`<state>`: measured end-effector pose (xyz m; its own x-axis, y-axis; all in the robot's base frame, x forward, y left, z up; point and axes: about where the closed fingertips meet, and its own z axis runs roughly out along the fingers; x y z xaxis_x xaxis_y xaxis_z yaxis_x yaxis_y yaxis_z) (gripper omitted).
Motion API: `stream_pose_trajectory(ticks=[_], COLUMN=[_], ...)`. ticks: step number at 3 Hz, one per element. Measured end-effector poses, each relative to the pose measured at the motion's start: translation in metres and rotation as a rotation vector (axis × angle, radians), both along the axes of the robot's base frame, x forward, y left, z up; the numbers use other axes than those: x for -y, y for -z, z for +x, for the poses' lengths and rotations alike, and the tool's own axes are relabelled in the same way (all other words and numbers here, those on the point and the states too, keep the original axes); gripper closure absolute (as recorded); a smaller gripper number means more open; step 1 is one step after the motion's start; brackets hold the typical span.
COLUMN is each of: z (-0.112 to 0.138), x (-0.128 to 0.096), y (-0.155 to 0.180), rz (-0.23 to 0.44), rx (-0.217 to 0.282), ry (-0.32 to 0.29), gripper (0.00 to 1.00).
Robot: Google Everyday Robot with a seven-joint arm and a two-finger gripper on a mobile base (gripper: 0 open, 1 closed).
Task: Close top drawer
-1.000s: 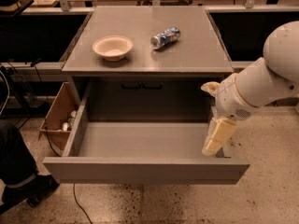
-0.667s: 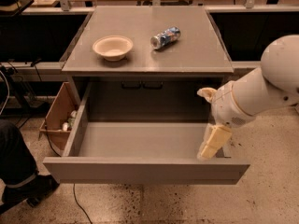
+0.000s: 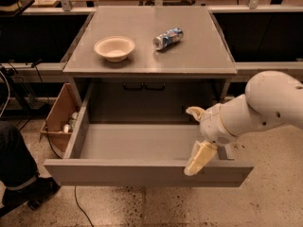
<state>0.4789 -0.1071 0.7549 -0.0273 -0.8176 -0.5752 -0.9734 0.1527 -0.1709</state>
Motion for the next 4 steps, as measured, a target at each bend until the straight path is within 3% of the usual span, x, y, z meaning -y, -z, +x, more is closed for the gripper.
stream_pose_trajectory(ticks=[2,4], z=[0.011,0.032], x=[-0.034,-0.091], y=[0.048,0.053], rz=[0.103,0.191], rx=[0.004,0.052], ry=[-0.035,-0.115], gripper=[0.0,0.38])
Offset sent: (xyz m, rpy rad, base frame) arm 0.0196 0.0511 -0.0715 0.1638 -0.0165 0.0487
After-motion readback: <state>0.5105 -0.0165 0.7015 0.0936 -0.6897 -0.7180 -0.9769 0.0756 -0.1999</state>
